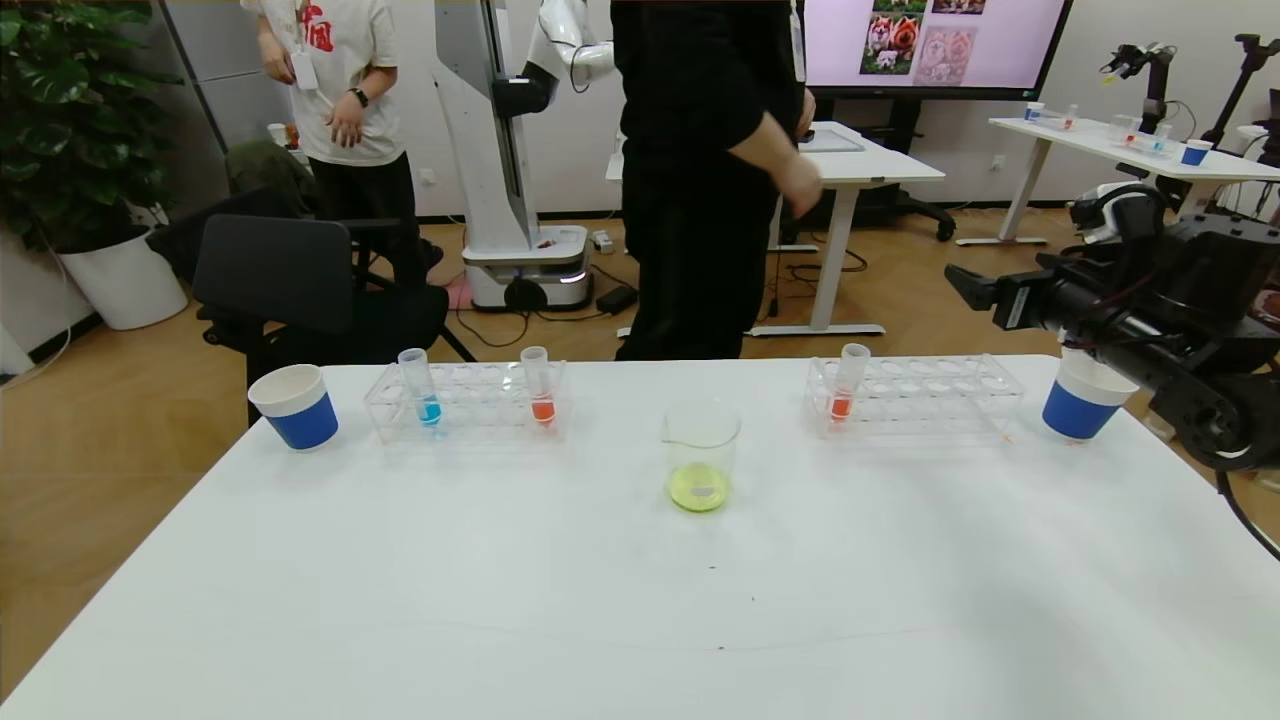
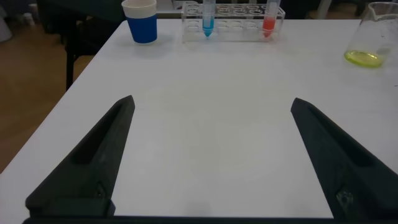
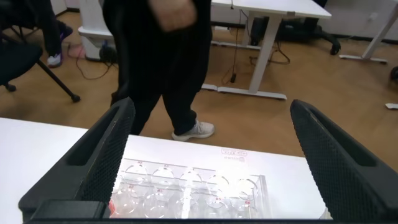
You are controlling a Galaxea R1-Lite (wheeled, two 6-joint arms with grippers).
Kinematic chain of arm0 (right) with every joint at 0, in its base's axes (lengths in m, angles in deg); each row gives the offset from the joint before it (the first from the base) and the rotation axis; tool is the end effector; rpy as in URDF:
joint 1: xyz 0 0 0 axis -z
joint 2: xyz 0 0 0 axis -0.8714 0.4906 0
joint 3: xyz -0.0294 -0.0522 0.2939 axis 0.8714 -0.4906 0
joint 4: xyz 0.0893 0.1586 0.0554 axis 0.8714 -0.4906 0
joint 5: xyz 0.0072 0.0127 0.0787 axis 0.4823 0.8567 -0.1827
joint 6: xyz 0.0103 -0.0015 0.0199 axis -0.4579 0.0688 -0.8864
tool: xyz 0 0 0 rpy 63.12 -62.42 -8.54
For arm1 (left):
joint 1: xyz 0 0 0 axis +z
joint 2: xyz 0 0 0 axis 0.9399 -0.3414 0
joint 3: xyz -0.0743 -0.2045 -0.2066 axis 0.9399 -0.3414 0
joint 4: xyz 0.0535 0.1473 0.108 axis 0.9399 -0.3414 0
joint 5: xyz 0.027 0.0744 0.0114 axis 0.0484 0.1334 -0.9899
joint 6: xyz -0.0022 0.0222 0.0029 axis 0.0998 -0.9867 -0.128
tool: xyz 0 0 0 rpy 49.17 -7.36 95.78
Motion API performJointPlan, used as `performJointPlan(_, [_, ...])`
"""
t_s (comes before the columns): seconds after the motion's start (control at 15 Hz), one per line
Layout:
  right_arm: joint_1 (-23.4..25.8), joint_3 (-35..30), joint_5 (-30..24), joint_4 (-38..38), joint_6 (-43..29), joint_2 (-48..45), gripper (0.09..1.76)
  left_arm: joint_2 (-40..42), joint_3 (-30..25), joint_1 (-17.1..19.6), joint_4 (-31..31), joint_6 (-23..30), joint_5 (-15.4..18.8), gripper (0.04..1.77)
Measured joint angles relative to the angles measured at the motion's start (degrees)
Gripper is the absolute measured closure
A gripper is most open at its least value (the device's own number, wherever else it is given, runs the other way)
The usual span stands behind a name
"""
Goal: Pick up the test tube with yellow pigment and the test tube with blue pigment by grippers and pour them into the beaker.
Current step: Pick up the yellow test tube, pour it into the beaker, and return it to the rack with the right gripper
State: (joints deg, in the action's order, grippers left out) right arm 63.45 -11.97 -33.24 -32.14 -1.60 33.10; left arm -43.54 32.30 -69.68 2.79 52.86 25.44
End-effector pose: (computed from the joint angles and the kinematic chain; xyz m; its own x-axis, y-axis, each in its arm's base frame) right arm 0.3800 -0.0158 0.1932 0.9958 0.0832 0.0392 -0.0816 0.9958 -0.0408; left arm -0.0228 -0.0001 0.0750 1.0000 0.0076 -0.0052 -0.0076 1.0000 -0.0027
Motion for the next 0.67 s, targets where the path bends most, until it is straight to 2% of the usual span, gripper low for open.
performJointPlan(0.33, [-0.3, -6.5, 0.2, -0.3, -2.3, -14.5, 0.11, 0.0, 0.0, 0.0, 0.0, 0.0, 0.0, 0.06])
performJointPlan(0.67, [-0.3, -16.0, -0.1, -2.2, -3.0, -38.3, 0.11, 0.0, 0.0, 0.0, 0.0, 0.0, 0.0, 0.06])
